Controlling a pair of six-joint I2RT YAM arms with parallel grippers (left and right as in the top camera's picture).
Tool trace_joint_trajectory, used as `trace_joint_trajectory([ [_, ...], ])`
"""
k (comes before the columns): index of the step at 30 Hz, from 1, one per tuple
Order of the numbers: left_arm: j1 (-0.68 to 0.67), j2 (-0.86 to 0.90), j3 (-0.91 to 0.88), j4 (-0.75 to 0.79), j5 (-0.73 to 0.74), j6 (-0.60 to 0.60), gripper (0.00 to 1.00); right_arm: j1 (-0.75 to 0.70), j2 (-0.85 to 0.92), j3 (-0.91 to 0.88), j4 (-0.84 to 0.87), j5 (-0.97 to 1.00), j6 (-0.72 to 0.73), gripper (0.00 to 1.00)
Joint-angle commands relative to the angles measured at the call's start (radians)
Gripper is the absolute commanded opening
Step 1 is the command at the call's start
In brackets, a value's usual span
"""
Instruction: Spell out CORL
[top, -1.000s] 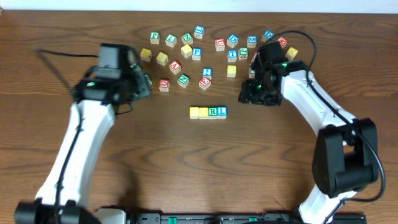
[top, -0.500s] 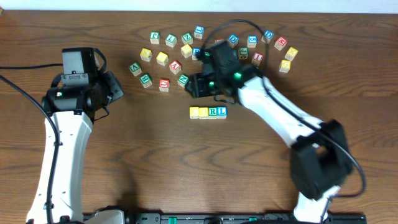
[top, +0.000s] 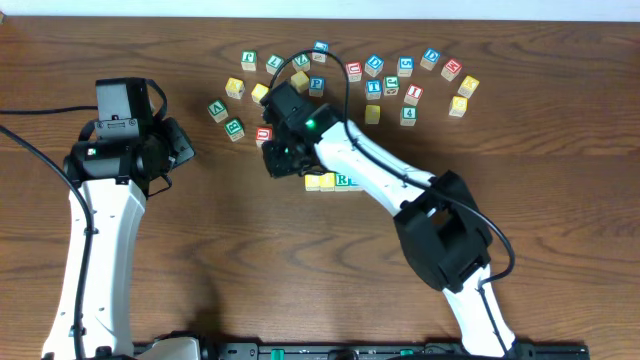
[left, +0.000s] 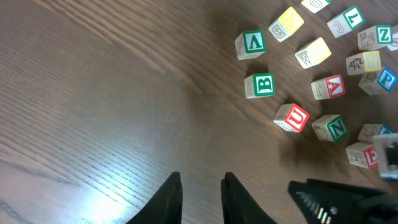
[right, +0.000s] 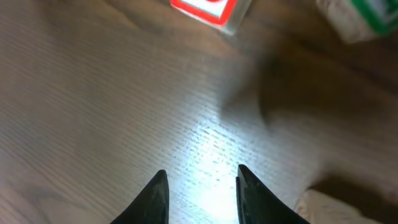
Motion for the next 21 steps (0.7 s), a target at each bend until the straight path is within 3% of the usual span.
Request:
trace_joint_trajectory([
  [1,0.005,0.0,0.017,-0.006,-0.014,0.017,0.22,0.008,0.013,0.023,-0.013,0.037,0.096,0.3],
  [21,0.005,0.029,0.016,-0.022,-0.014,0.017,0.22,0.05,0.025,0.016,-0.06,0.239,0.203,0.28],
])
